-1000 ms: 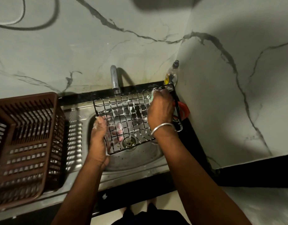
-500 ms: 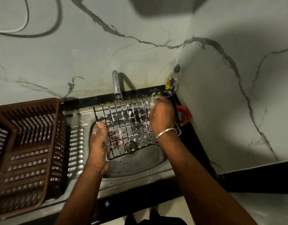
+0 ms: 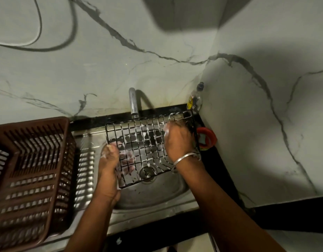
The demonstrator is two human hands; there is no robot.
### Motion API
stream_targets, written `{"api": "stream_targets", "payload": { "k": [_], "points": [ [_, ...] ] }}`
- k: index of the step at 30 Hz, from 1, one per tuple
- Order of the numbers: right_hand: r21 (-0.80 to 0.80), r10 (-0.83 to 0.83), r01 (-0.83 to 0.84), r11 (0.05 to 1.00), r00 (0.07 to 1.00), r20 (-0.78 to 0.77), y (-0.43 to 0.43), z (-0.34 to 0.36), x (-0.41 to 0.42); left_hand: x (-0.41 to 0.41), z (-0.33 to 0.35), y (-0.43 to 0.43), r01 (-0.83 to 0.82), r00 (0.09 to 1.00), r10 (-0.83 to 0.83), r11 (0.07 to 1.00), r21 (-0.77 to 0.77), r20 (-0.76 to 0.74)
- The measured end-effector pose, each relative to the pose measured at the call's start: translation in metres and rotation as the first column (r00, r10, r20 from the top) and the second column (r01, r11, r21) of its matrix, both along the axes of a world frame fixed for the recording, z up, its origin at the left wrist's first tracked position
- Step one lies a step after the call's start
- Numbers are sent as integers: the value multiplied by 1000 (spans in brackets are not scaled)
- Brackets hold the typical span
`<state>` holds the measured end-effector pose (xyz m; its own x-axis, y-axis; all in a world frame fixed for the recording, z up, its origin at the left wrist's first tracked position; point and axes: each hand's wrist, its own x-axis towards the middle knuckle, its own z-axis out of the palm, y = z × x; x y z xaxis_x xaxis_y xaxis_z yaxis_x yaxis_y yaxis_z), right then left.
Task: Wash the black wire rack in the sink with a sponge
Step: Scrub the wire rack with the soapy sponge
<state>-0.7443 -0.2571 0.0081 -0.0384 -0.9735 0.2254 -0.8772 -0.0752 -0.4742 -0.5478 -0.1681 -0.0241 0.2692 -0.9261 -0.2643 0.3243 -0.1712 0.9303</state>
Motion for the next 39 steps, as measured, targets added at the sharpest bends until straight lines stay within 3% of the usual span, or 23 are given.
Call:
{"api": "stream_targets", "payload": {
  "k": [2, 5, 8, 11, 15, 17, 19, 21, 25, 30, 32, 36, 39],
  "points": [
    [93, 63, -63, 994, 998, -5, 4, -1, 0, 0, 0, 0, 4, 1000, -4, 1000, -2, 2],
    [88, 43, -36, 995, 997, -70, 5, 0, -3, 2, 4, 1, 16, 999, -16, 1000, -4, -28],
    [225, 175, -151, 963, 980, -91, 7, 1, -2, -1, 7, 0, 0, 1000, 0, 1000, -5, 2],
    [195, 141, -118, 974, 984, -106, 5, 0, -9, -4, 10, 0, 1, 1000, -1, 1000, -1, -9],
    [286, 274, -256, 923, 962, -21, 10, 3, -7, -5, 12, 0, 6, 1000, -7, 1000, 12, 26],
    [254, 217, -194, 948, 974, -65, 9, 6, -13, -5, 15, 1, 2, 1000, -2, 1000, 8, 21],
    [274, 297, -258, 926, 949, -110, 12, 6, -12, -3, 16, 1, -7, 1000, 7, 1000, 5, 22],
    [329, 413, -386, 862, 911, -12, 21, 4, -3, -3, 17, 0, 4, 1000, -4, 1000, 10, 24],
    [314, 385, -384, 868, 921, 64, 24, 1, 9, -10, 19, 1, -15, 1000, 15, 999, 29, 25],
    [333, 470, -500, 800, 866, 171, 32, 0, 26, -12, 21, 3, 8, 999, -9, 1000, 15, 46],
    [316, 447, -478, 820, 879, 168, 32, 1, 31, -12, 22, 3, 9, 999, -10, 1000, 9, 40],
    [333, 498, -554, 763, 833, 242, 38, 4, 49, -17, 26, 3, 72, 995, -71, 997, -6, 65],
    [314, 498, -526, 790, 850, 170, 40, 4, 59, -21, 28, 4, 63, 996, -63, 998, -4, 66]
  ]
}}
